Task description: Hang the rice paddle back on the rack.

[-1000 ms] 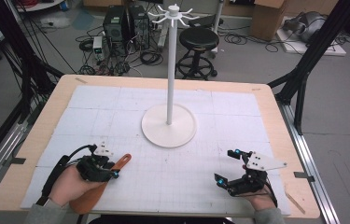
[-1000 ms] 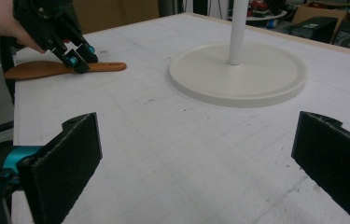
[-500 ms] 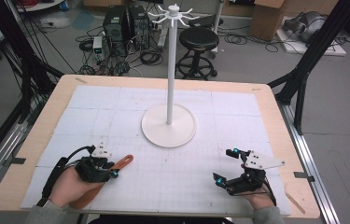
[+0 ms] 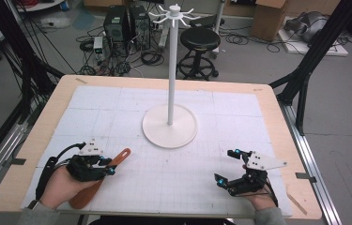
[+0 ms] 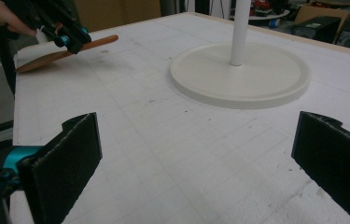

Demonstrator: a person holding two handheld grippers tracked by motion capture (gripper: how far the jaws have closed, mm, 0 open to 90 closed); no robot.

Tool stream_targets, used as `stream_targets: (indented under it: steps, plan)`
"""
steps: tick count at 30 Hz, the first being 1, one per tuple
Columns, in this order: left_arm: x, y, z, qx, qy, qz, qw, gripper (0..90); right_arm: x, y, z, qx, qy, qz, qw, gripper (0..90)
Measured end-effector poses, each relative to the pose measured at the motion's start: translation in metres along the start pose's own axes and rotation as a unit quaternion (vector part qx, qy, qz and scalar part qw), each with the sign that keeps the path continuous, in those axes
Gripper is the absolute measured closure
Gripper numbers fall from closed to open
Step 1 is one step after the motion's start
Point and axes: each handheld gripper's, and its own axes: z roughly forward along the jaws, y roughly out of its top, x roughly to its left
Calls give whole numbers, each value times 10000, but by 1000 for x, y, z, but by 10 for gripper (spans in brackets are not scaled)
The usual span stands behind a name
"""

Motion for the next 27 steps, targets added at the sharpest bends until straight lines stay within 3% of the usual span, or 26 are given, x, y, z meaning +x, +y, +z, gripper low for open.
stream_targets:
  steps: [13,27]
  plan:
    - [-2,8,-26,-458,-96,128,9988,652,0,0,0,-14,-3,0,10000,1]
    - [-4,14,-49,-808,-23,269,9964,652,0,0,0,-13,-9,-6,10000,1]
